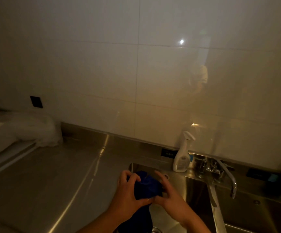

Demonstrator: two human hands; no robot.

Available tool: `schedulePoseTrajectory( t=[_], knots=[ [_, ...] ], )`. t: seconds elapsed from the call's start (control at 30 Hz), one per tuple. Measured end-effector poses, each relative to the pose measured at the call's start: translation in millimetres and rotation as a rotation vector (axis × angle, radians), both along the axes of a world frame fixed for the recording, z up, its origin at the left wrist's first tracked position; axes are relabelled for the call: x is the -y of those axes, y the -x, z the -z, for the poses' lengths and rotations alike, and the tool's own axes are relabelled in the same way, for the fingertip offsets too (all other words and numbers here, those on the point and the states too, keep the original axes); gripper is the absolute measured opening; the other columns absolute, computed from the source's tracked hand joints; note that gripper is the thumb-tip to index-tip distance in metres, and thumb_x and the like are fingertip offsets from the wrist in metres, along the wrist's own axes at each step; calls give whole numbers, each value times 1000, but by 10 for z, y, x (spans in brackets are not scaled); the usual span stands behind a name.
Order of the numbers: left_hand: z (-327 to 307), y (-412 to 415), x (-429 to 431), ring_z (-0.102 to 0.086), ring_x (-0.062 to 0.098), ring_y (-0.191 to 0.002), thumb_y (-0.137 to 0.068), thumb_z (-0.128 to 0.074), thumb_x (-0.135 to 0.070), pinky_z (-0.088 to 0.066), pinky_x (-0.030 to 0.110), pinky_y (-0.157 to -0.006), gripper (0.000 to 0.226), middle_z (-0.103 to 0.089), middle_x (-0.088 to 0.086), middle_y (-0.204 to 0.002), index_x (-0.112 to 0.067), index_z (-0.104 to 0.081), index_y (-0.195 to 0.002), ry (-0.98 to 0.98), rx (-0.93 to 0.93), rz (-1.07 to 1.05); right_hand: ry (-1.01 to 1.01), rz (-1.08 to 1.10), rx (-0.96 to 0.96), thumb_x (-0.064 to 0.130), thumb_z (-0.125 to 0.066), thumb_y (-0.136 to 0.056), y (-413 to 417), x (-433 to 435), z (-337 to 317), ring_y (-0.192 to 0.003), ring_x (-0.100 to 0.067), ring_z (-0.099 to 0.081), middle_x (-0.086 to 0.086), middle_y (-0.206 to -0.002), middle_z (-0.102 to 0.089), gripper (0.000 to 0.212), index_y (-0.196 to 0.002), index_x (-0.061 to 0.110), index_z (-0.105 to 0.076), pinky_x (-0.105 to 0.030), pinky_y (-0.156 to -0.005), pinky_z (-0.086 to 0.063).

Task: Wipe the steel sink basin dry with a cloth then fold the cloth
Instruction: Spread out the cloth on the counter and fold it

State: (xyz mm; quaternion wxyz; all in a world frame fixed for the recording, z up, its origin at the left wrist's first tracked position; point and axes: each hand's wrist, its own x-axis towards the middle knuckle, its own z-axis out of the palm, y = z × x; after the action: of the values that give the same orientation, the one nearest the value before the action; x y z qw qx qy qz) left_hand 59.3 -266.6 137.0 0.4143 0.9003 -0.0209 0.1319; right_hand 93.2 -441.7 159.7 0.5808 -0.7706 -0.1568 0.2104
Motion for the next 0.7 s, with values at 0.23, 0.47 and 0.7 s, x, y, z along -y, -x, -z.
schedulePoseTrajectory(
  t=[0.23, 0.47, 0.7],
  knots=[
    [-57, -176, -733, -43, 6, -115, -47, -78, -60, -43, 26, -98, 67, -28, -8, -128, -30, -48, -99, 194, -232, 146, -60, 148, 110, -4, -65, -82, -90, -760, 45, -88, -5, -67, 3, -98, -70, 35, -103, 24, -64, -20, -74, -52],
    [-162, -383, -2072, -47, 6, -58, -84, -69, -12, -35, 11, -53, 29, -49, -10, -56, -19, -47, -66, 506, -337, 234, -24, 285, 236, -3, -62, -85, -74, -1867, -169, -74, 0, -63, 9, -80, -69, 24, -85, 21, -68, -12, -65, -47],
    [-478, -493, -3158, -45, 5, -61, -86, -66, -20, -37, 23, -60, 21, -49, -5, -71, -21, -45, -82, 59, -207, 351, 346, 316, 515, 22, -55, -91, -1, -2675, -490, -83, 5, -58, 16, -79, -64, 23, -84, 43, -60, -12, -67, -47]
  ],
)
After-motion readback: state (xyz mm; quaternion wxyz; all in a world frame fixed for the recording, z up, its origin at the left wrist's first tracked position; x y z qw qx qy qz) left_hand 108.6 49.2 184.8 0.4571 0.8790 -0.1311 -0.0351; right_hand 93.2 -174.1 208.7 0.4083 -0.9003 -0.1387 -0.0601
